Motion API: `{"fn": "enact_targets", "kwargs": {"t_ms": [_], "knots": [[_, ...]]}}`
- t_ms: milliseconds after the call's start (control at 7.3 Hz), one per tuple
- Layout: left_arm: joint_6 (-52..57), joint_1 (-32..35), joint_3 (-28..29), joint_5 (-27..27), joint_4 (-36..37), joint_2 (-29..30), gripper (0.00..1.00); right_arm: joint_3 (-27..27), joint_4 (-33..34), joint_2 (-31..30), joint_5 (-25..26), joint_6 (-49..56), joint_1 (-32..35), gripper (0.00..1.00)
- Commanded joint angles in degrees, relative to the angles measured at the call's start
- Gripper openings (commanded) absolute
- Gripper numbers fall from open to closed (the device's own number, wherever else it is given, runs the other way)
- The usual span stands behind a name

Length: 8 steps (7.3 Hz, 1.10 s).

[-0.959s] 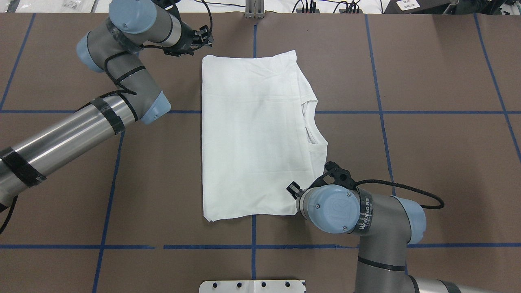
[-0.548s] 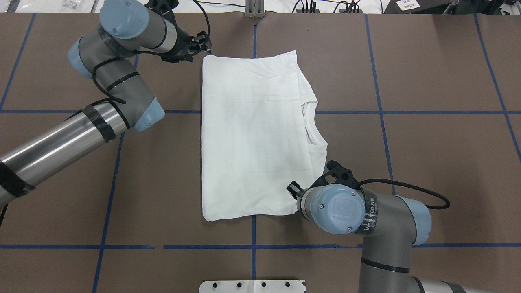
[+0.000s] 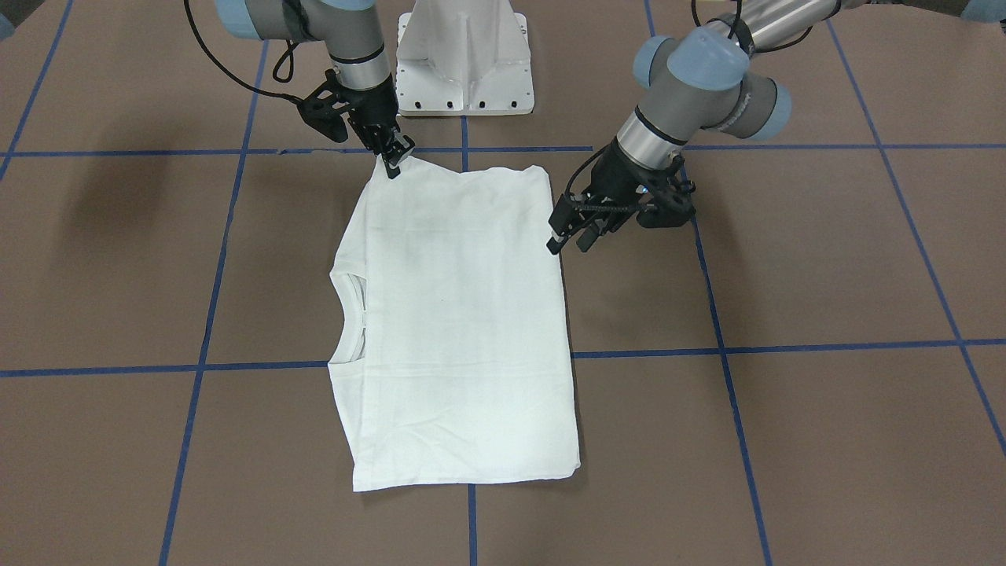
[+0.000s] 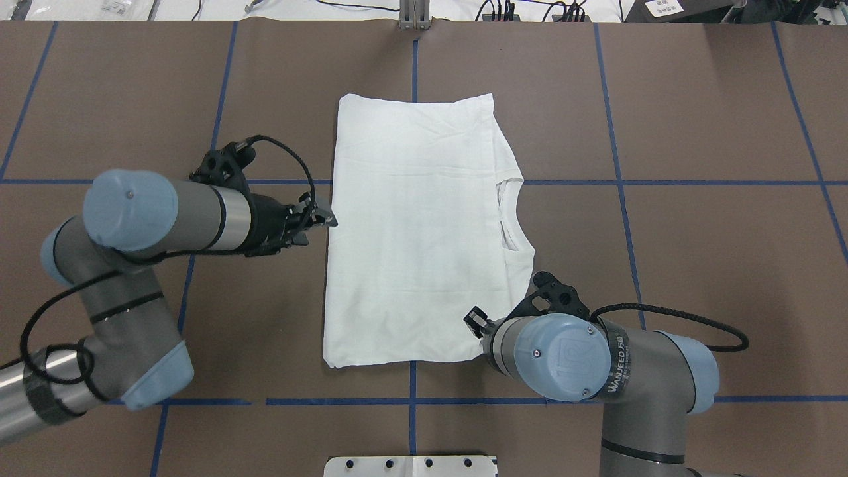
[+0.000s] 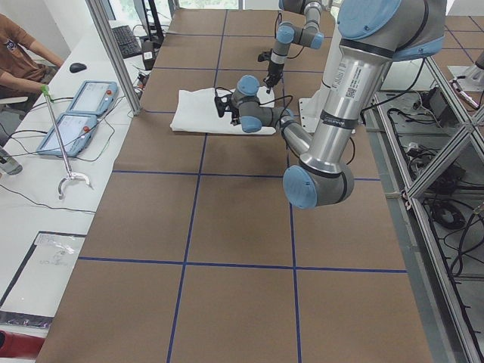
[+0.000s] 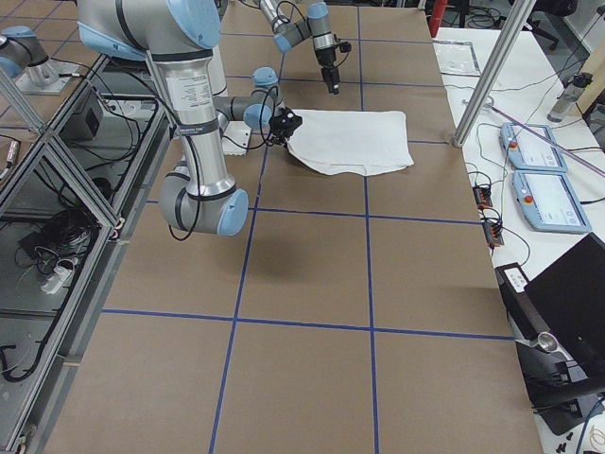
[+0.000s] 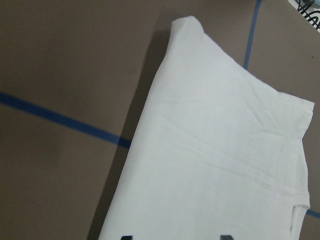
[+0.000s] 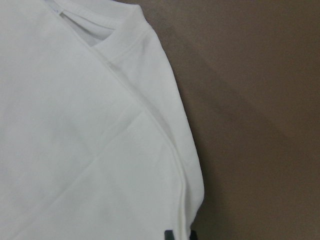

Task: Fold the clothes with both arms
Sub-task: 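Grasp the shirt's two corners nearest the robot with both grippers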

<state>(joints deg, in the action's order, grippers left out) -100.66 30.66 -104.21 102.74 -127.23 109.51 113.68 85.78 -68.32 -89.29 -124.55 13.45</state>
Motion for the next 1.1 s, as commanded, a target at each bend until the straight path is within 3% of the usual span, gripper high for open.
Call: {"fn": "enact_targets", "kwargs": {"t_ms": [0, 274, 959], "knots": [[-8.5, -10.1, -7.8, -6.0, 8.6, -3.7, 0.66, 1.7, 0.0, -0.8, 0.0, 0.0, -0.1, 0.0], [-12.7, -17.5, -7.2, -9.0, 10.9, -3.3, 0.66, 1.8, 0.0, -0.8, 0.0, 0.0, -0.1, 0.0], [-12.1, -17.9, -5.0, -10.7, 11.0, -2.8, 0.59, 1.7, 0.1, -0.9, 0.0, 0.0, -0.5, 0.0]]}}
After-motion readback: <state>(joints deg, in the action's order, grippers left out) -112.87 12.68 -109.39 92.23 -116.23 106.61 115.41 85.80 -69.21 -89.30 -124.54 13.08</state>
